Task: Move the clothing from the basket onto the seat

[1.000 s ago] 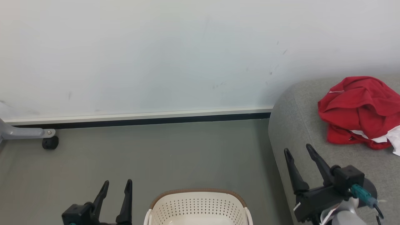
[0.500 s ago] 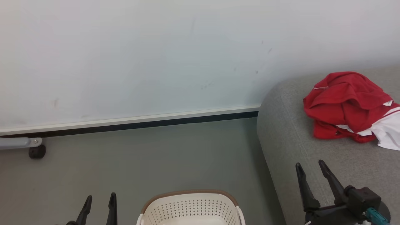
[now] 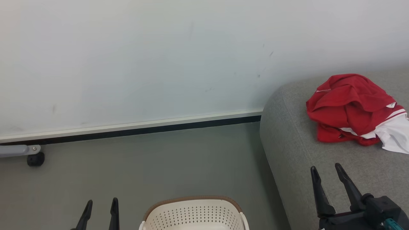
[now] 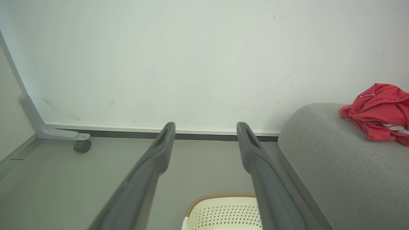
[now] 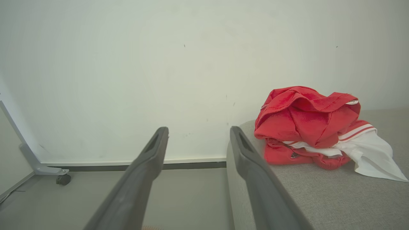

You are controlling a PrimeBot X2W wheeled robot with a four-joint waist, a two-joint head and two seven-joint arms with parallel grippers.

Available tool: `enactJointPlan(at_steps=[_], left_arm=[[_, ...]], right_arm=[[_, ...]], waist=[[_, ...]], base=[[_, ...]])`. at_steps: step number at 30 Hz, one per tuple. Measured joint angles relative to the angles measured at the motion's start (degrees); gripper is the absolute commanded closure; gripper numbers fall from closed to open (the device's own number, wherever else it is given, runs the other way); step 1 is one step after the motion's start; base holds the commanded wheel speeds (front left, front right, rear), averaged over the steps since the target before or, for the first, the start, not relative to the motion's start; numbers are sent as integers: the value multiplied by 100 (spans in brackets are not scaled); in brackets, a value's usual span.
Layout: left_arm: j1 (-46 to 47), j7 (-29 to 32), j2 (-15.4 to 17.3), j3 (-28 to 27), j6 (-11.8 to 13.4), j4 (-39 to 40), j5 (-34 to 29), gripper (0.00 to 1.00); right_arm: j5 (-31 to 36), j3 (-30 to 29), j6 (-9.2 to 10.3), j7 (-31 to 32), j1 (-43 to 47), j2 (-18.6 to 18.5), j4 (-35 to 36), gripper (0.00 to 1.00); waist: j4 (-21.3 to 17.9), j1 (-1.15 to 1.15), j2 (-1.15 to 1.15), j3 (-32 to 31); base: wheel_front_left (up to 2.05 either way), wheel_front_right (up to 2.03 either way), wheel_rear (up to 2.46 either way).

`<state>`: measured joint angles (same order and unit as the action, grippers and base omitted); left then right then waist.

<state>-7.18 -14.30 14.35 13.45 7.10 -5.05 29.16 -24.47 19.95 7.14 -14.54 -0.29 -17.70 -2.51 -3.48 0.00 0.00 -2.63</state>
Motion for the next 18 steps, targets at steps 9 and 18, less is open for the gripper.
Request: enactJointPlan(at_steps=[9, 18], left_arm=[[-108, 9, -53, -31, -4, -42, -144, 100], [-226, 112, -209, -43, -58, -294, 13, 100]], right_arm=[[156, -126, -2, 12, 164, 132, -11, 100], [-44, -165, -59, 113, 376, 310, -297, 100]], waist=[[68, 0, 0, -21], [78, 0, 0, -9]], base=[[0, 0, 0], [0, 0, 0]])
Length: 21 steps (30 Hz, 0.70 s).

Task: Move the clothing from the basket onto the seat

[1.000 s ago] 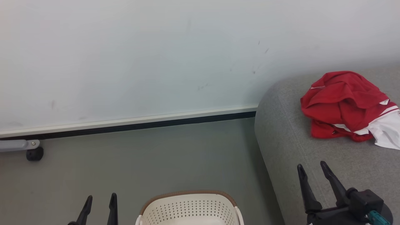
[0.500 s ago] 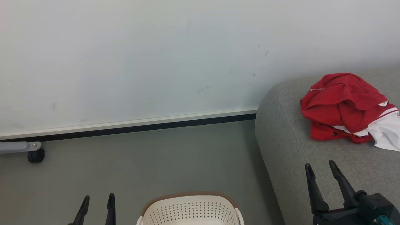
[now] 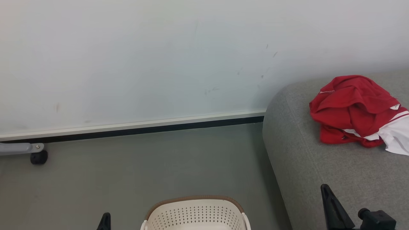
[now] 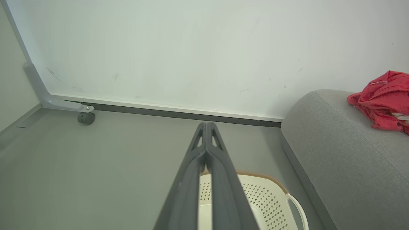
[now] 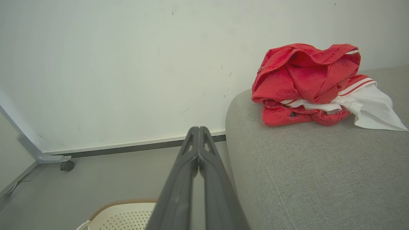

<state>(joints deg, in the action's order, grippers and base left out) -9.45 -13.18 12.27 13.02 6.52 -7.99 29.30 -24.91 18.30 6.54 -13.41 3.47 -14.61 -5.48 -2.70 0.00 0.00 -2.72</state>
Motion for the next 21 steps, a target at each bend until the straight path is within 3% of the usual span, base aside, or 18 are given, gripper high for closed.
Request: enactJointPlan(at_steps=[21], left_arm=[[221, 437, -204, -391, -257, -130, 1350, 100]], right_arm=[[-1423, -548, -255, 460, -139, 250, -208, 100]], waist=[[60, 0, 0, 63]], base=[[0, 0, 0]])
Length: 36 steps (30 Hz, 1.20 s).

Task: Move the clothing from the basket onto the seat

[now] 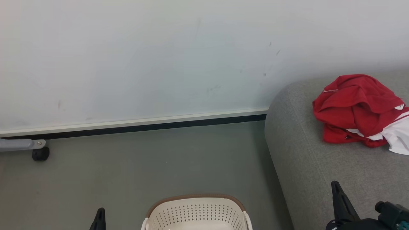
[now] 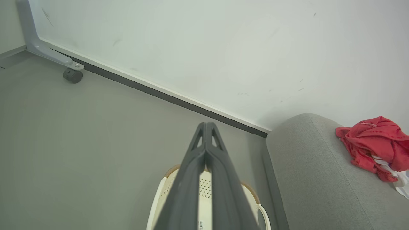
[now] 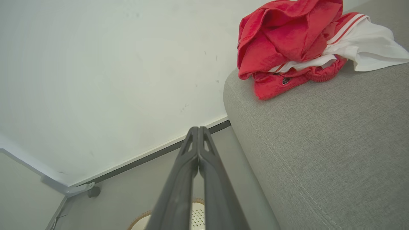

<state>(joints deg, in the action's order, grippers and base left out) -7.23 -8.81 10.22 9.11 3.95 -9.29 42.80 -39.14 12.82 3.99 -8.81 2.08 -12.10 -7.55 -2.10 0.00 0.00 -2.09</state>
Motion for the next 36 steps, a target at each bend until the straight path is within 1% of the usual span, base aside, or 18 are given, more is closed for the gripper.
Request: enactJointPlan(at_steps=[10, 11, 14, 17, 26, 29, 34, 36], left_arm=[[132, 209, -97, -182, -107, -83, 602, 100], [135, 220, -109, -201, -152, -98, 684, 100], [157, 277, -137, -259, -159, -126, 823, 100], [243, 361, -170, -334, -250, -149, 1107, 100], [359, 519, -244, -478, -347, -212, 1552, 100], [375, 570, -280, -526, -354, -246, 1792, 100], [475, 677, -325, -616, -453, -278, 2095, 100], [488, 703, -341, -656, -455, -290, 2196, 100]], right_arm=[[-654, -265, -130, 187, -63, 130, -100, 100], [-739, -290, -149, 226, -70, 140, -108, 100], [-924, -367, -176, 279, -108, 175, -155, 100], [-1198, -474, -230, 370, -159, 221, -191, 100], [-1707, -680, -344, 525, -211, 315, -271, 100], [-1926, -751, -379, 578, -258, 356, -309, 100], [-2257, -883, -452, 678, -279, 408, -366, 100], [-2375, -932, -468, 708, -287, 437, -386, 100]], waist=[[27, 0, 0, 27], [29, 0, 0, 30], [37, 0, 0, 38], [48, 0, 0, 49], [69, 0, 0, 70], [77, 0, 0, 78], [90, 0, 0, 92], [96, 0, 0, 97]], base=[[0, 0, 0], [0, 0, 0], [0, 0, 0], [0, 0, 0], [0, 0, 0], [0, 0, 0], [0, 0, 0], [0, 0, 0]])
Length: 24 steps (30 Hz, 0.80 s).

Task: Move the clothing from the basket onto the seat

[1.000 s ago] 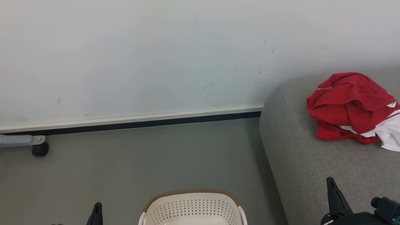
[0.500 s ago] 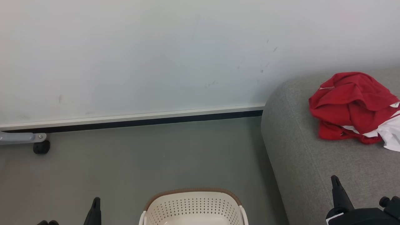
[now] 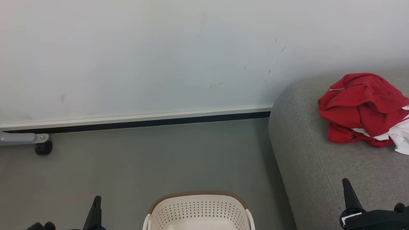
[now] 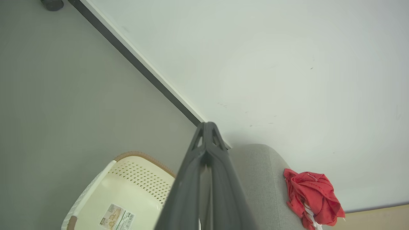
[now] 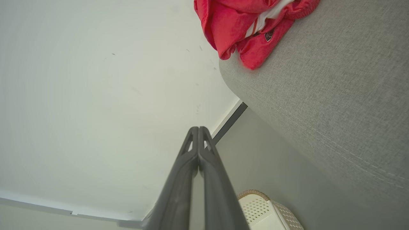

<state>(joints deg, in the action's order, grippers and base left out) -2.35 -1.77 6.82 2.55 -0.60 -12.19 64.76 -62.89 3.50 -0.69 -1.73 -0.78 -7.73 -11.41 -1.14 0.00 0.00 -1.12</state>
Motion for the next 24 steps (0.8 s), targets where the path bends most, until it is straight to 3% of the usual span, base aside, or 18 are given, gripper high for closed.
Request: enactJointPlan(at_steps=[24], left_arm=[[345, 457, -238, -424, -347, -188, 1457, 100]], right_arm=[[-1584, -615, -337, 448, -229, 282, -248, 100]], waist=[[64, 0, 0, 65]], base=[[0, 0, 0]])
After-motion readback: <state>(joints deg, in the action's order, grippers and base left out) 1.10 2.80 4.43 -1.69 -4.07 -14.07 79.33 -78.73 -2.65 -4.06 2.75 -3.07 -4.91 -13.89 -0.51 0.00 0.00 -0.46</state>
